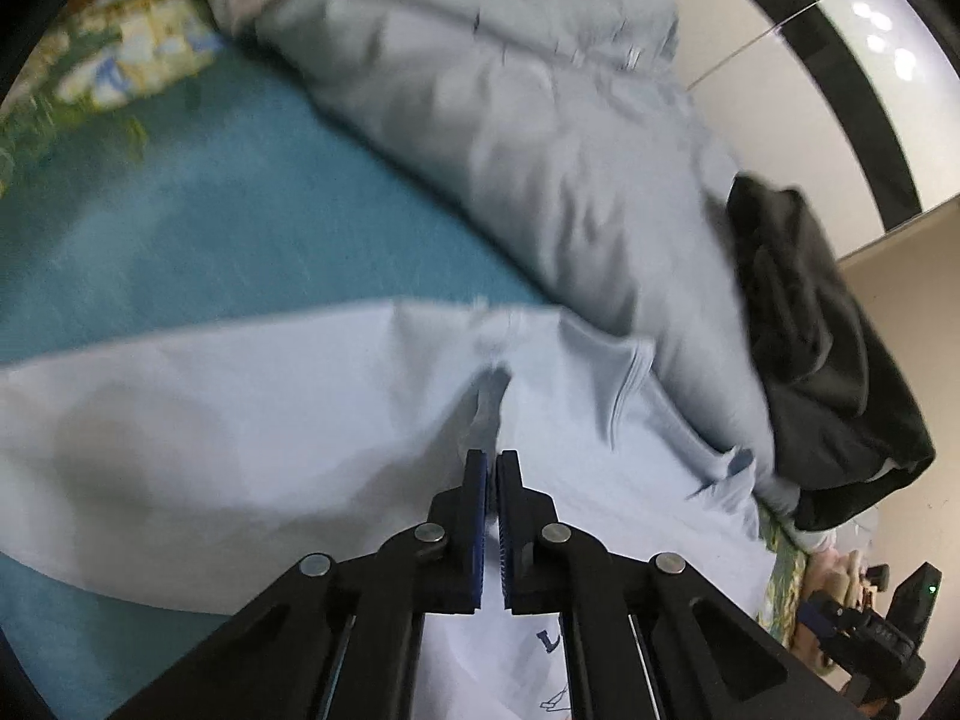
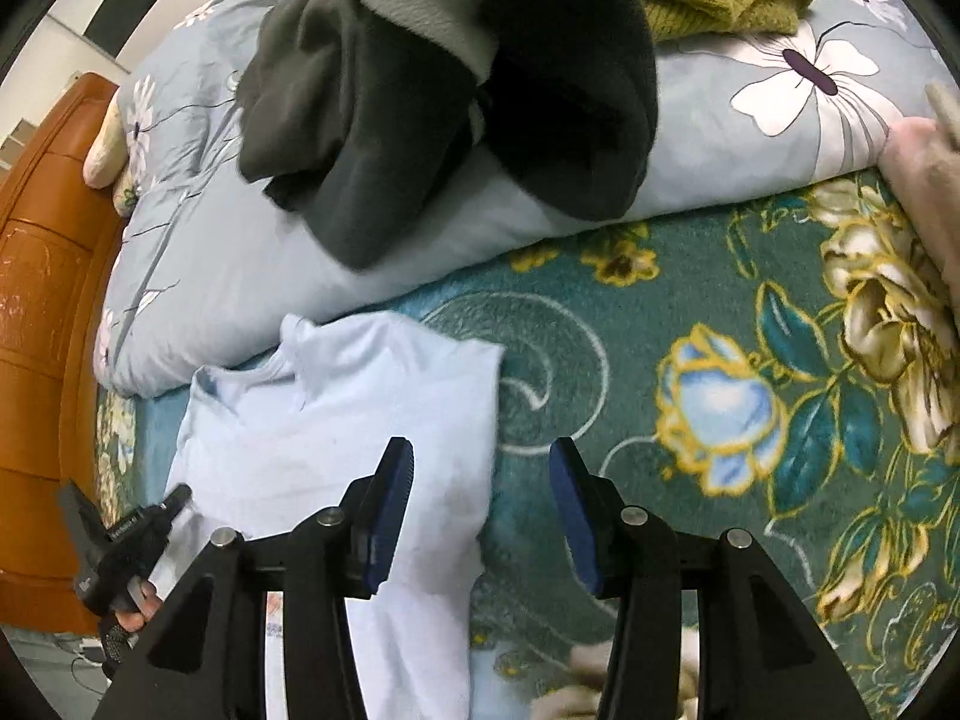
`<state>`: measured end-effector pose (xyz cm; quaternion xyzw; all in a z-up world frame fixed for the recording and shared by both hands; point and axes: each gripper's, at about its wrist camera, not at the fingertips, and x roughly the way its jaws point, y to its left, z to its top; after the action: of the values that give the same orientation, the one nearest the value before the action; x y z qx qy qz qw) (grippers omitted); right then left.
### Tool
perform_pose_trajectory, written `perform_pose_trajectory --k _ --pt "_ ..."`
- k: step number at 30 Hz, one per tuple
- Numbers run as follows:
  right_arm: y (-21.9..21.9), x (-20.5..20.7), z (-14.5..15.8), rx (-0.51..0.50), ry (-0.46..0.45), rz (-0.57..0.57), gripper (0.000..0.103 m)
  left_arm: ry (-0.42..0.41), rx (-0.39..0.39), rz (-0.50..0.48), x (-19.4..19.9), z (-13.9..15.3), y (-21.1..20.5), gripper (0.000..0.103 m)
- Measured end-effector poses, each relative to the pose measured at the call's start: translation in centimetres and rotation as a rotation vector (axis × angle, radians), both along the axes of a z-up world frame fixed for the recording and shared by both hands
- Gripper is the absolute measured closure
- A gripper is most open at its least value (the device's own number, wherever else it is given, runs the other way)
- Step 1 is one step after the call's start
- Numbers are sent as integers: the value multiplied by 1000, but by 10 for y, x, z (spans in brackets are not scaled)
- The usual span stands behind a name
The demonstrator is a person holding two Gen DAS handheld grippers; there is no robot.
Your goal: Fold clothes
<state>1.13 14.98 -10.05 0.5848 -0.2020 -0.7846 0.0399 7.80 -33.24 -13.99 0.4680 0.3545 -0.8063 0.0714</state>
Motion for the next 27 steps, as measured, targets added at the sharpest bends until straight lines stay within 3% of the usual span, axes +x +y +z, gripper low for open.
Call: perform_pose_trajectory --k 8,17,24,27 --pt "-55 -7 -9 -37 -5 158 55 -60 35 41 13 -22 -18 99" --pt "-57 -18 -64 -10 -147 124 55 -49 81 75 28 -20 -21 94" --pt "-40 -7 -54 55 -148 49 55 -36 31 310 100 -2 -77 84" --pt "-26 4 -40 48 -127 8 55 -45 -38 447 141 7 -107 69"
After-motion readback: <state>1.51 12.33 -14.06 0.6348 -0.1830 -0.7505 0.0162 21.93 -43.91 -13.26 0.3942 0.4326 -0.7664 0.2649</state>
